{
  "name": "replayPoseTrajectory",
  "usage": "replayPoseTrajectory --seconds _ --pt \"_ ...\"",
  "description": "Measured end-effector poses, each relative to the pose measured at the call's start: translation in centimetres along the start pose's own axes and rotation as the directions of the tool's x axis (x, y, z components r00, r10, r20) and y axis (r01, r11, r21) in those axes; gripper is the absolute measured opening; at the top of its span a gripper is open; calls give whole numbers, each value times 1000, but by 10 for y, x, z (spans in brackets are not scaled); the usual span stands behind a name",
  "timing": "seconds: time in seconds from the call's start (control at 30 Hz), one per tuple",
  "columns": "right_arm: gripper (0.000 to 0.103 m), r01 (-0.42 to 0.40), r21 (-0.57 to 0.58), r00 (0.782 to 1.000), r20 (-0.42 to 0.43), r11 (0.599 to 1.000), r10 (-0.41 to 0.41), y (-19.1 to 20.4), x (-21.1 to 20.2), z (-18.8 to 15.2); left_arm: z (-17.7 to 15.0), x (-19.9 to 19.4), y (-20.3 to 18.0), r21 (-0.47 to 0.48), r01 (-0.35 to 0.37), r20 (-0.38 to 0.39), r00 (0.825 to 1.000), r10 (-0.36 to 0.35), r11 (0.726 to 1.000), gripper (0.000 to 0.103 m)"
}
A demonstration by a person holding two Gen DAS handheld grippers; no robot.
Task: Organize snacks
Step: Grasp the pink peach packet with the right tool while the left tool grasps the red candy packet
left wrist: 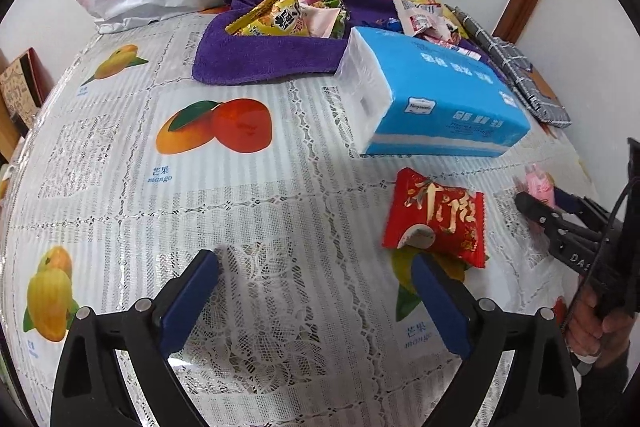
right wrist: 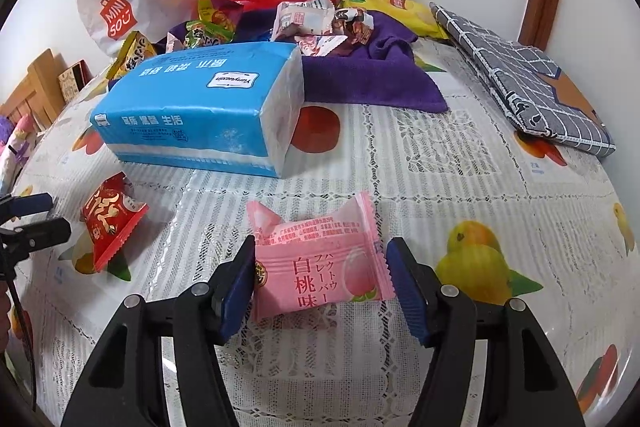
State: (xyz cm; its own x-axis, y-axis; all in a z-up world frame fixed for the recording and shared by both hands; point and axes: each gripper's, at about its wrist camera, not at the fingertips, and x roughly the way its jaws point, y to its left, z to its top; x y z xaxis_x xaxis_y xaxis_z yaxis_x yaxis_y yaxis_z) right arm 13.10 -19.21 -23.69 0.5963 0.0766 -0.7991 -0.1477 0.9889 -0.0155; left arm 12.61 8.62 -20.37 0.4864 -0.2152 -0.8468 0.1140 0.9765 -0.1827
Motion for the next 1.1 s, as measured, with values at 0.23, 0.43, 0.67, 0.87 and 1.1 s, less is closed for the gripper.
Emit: replayPoseTrajectory --seconds 0.23,0.43,0.67,0.87,1.1 --pt "54 -3 27 1000 22 1000 3 -5 -8 0 9 -6 -10 54 51 5 999 -51 997 96" --pt "49 20 33 1000 5 999 -20 -12 -9 2 16 5 -18 49 94 -25 995 -93 994 96" --pt "48 27 36 1000 0 999 -27 -15 -12 -2 17 12 -27 60 121 -46 992 -118 991 96" --pt "46 9 37 1000 -6 999 -9 -18 -16 -1 21 18 -42 84 121 -59 991 -116 989 96" --pt "46 35 58 999 6 998 -35 -36 -28 -1 25 28 -66 125 69 -51 997 -63 990 96"
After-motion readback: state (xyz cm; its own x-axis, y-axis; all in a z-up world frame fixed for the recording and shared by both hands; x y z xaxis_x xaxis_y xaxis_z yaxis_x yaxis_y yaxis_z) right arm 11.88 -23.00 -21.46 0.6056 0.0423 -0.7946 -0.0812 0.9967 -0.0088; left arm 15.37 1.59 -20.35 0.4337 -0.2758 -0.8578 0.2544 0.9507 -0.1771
